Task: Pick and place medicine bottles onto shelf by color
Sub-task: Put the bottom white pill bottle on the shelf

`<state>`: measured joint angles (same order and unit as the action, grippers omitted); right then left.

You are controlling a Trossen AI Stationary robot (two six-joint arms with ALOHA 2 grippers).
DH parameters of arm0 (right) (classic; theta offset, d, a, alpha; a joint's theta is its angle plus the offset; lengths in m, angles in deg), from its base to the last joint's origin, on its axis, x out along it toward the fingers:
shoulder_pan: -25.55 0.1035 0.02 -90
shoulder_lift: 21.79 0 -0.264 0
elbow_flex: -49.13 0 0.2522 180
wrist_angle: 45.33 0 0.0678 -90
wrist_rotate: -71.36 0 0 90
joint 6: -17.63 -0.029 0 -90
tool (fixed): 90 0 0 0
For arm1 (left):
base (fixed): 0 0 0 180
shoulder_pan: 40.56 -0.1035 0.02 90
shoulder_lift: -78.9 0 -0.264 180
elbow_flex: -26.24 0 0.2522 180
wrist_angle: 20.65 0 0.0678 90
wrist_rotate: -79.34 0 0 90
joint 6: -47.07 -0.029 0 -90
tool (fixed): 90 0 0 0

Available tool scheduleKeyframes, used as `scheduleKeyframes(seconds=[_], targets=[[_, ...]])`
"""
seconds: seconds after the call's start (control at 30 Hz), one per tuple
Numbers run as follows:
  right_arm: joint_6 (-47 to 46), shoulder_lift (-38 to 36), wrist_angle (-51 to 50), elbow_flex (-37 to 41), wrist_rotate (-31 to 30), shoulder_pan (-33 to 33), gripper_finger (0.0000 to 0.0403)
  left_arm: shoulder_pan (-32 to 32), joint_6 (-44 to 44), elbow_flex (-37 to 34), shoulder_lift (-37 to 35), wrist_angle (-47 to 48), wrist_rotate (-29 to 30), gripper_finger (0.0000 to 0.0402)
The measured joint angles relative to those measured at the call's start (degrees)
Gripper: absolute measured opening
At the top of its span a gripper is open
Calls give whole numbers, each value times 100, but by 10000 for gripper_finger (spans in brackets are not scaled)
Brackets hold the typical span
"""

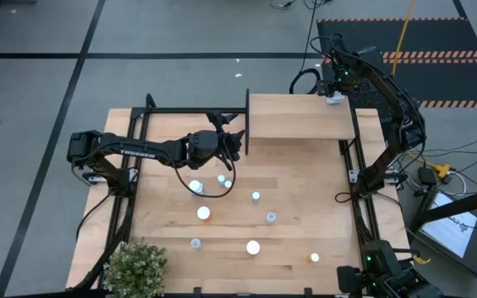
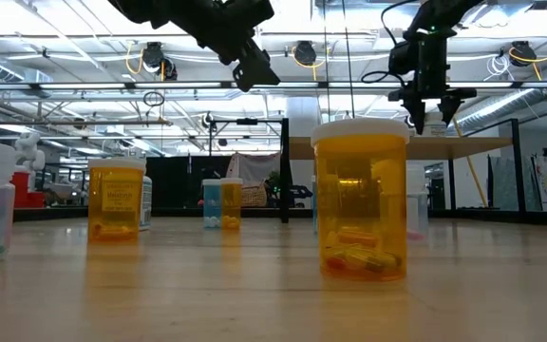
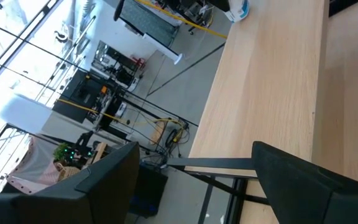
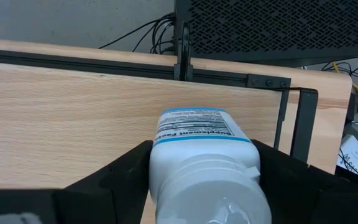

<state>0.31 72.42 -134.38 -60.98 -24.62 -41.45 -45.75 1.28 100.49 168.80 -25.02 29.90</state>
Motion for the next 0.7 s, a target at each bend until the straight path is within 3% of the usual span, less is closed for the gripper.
scheduleKeyframes(seconds=[0.7], targets=[[87, 20, 289, 297, 26, -2, 265, 2, -16, 0, 0, 9, -2, 310]])
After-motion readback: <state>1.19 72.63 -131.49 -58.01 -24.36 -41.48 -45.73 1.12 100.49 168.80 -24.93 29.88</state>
